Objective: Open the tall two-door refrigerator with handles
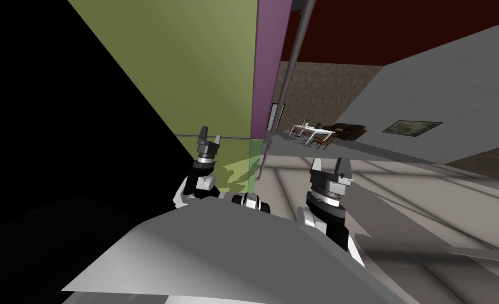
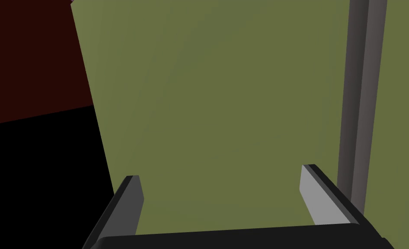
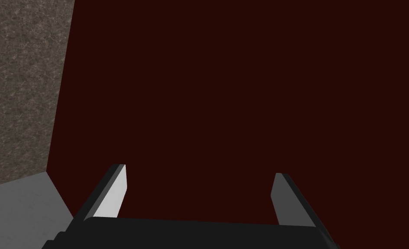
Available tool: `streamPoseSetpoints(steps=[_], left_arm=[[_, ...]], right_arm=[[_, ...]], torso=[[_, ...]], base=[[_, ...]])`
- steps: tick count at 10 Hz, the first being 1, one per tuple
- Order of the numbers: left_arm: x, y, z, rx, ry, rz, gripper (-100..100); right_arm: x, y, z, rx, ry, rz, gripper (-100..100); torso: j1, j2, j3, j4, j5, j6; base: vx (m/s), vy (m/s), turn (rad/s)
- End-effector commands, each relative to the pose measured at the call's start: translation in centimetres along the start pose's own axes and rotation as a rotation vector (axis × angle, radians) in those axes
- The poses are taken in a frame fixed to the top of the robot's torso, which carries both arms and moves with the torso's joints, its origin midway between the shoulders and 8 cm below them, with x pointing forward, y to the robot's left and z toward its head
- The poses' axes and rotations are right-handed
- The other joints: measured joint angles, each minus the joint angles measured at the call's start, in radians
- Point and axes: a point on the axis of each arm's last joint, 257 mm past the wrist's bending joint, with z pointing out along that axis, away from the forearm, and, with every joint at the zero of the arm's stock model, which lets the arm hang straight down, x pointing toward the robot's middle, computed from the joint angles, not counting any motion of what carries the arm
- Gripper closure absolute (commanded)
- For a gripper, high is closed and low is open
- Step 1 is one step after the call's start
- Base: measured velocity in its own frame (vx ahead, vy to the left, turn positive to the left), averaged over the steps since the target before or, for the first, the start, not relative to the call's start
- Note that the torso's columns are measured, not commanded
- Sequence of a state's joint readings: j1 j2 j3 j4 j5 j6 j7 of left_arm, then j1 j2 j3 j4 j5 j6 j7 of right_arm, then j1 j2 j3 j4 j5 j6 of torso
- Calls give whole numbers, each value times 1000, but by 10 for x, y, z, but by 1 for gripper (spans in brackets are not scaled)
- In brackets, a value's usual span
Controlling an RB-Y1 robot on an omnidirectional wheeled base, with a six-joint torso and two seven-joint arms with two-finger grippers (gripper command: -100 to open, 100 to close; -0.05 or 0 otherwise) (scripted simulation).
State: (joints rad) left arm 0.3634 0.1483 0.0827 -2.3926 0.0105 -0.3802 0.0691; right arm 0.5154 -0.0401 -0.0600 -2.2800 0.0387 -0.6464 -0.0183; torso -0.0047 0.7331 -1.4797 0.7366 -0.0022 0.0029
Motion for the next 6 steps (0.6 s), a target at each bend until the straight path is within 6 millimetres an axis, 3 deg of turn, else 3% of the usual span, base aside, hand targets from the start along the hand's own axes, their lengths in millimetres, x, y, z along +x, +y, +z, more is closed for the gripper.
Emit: streamPoseSetpoints(steps=[1,6], left_arm=[[1,5,9,-29,9,-2,-100],[0,15,21,-82,12,-4,-100]], right_arm=[[0,0,0,0,0,0,0],[0,0,0,0,0,0,0]], torso=[[0,-1,-1,-1,0,1],[-7,-8,-7,-1,-5,6]], base=[[13,-67,63],[8,-52,49]])
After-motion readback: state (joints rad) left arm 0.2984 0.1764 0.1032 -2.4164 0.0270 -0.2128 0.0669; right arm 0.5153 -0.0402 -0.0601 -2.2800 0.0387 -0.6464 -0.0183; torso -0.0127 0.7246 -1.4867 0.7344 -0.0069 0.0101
